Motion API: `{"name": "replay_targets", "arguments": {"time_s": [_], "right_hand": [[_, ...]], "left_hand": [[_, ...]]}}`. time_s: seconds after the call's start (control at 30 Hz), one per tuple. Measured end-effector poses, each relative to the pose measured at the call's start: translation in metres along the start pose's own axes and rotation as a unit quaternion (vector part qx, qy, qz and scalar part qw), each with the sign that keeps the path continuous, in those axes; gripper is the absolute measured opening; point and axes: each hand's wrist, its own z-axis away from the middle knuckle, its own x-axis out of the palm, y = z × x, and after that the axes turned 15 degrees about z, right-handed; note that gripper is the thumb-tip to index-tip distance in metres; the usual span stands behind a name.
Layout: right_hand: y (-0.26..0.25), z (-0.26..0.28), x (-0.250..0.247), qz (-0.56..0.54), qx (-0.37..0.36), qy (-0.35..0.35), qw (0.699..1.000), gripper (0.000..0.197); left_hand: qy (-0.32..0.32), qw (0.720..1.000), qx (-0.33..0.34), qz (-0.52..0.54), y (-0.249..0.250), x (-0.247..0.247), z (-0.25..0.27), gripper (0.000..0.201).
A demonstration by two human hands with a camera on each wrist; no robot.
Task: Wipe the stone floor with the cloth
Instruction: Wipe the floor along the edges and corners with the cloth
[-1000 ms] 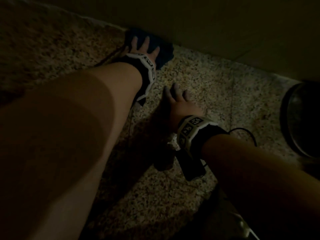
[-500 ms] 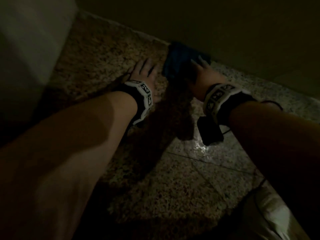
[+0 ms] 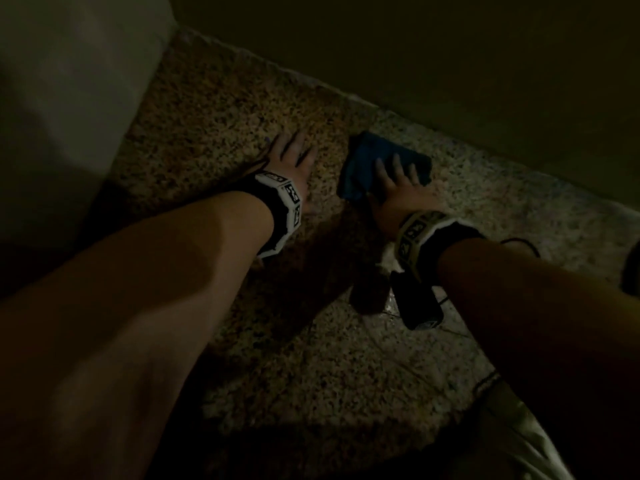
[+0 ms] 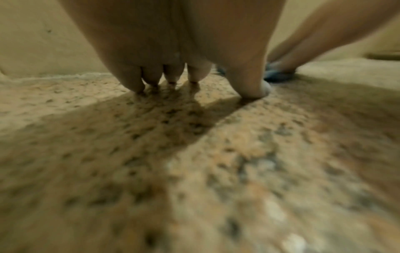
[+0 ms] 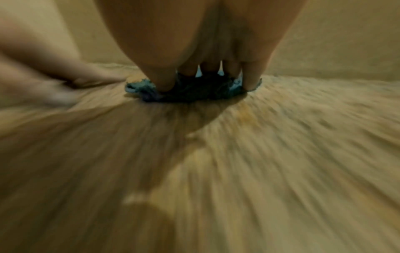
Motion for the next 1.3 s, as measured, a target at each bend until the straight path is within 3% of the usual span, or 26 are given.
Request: {"name": "replay_targets", "arguments": {"time_s": [0.3, 0.43, 0.57, 1.0, 1.3], "right_hand": [[-0.005, 0.062, 0.071, -0.038, 0.021, -0.04, 0.998, 0.068], [-0.012, 0.063, 0.062, -0.062, 0.043, -0.031, 0.997, 0.078], [-0.016, 0.052, 0.054, -0.077, 0.053, -0.037, 0.995, 0.066], [0.051, -0.046, -0.015, -0.064, 0.112, -0.005, 0.992, 0.057], [0.049, -0.035, -0.014, -0.03, 0.106, -0.025, 0.994, 0.06]], "left_hand": [[0.018, 1.0, 0.007, 0.014, 0.013, 0.016, 0.01, 0.084], [0.037, 0.999, 0.019, 0.011, 0.014, 0.016, 0.01, 0.081], [0.037, 0.998, 0.011, 0.046, 0.017, 0.012, 0.007, 0.075], [-0.012, 0.998, -0.039, 0.041, 0.029, 0.004, -0.004, 0.075], [-0.006, 0.995, -0.063, 0.081, 0.038, 0.015, -0.001, 0.07]]}}
